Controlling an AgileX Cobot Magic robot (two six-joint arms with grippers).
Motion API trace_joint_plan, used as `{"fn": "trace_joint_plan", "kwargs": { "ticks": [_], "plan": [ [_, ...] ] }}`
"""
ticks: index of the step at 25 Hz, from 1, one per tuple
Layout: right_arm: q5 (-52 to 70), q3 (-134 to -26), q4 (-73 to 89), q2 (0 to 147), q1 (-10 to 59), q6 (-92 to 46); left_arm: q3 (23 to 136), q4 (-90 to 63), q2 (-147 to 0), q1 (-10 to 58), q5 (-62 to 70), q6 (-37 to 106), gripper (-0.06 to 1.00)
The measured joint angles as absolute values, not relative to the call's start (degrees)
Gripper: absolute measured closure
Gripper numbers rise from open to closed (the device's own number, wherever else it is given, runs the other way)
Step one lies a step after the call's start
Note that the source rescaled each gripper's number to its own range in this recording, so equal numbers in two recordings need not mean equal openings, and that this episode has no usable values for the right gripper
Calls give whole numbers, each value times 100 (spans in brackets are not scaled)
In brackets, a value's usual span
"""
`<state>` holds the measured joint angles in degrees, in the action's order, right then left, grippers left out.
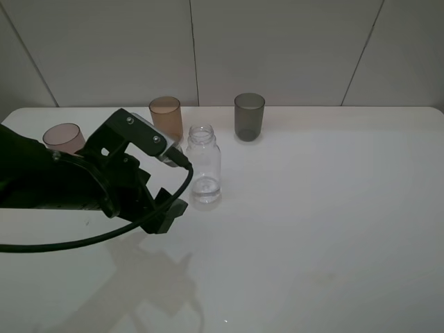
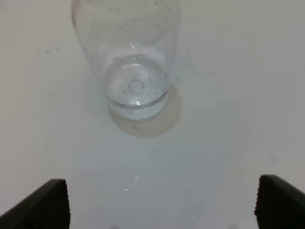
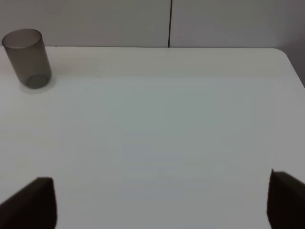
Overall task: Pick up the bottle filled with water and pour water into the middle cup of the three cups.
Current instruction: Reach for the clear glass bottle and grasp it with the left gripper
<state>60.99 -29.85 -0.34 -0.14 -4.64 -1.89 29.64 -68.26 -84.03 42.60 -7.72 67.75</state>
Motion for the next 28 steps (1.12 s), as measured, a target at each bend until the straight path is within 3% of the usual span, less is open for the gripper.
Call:
{"fn": "trace_joint_plan", "kwargs": {
  "ticks": [9, 13, 28],
  "plan": [
    [6099, -2985, 0, -14, -464, -189, 2964, -6899, -8667, 4344, -1256, 6780, -3],
    [6099, -2985, 0, -14, -464, -189, 2964, -6167, -8667, 4367, -1296, 6516, -3],
    [6099, -2985, 0, -14, -464, -189, 2964, -3159, -8667, 4367, -2177, 2179, -3]
  ]
}}
